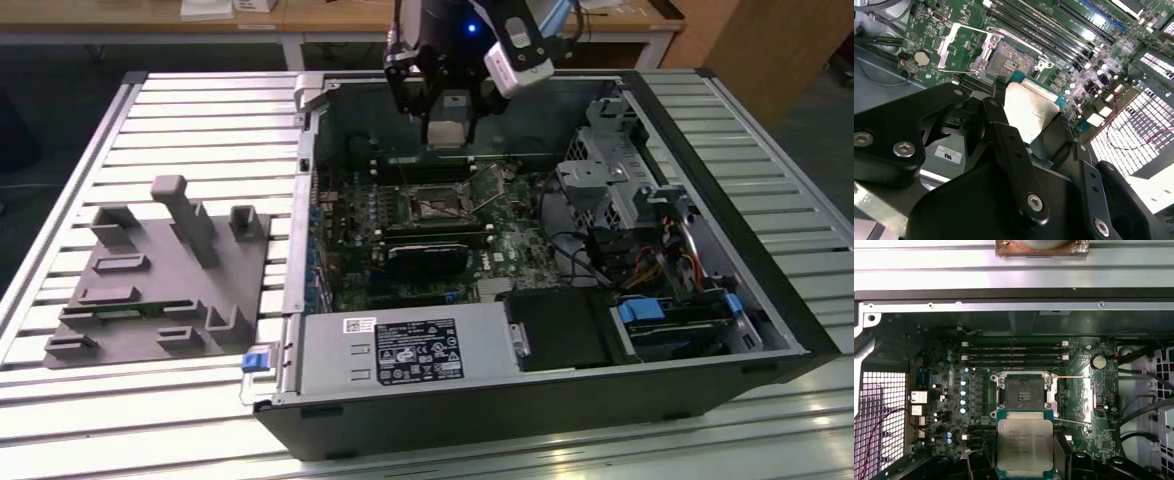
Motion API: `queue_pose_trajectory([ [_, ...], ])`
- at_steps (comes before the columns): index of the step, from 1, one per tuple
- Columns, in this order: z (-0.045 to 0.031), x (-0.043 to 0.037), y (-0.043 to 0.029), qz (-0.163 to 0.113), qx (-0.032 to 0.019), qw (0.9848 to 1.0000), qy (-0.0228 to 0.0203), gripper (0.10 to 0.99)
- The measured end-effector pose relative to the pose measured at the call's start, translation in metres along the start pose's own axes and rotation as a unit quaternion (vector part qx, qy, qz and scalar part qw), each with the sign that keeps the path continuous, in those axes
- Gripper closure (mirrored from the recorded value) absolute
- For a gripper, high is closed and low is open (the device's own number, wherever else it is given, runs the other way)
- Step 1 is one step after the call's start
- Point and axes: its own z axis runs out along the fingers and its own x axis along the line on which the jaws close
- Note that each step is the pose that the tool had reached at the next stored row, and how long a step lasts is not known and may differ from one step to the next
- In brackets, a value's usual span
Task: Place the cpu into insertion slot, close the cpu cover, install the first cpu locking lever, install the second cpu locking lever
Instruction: 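Place the cpu into insertion slot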
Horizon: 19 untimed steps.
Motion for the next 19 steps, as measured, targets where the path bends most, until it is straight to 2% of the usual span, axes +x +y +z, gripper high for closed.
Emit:
queue_pose_trajectory([
  [19,0.0326,-0.0006,-0.0029,0.0,0.0011,1.0,0.0,0.545],
])
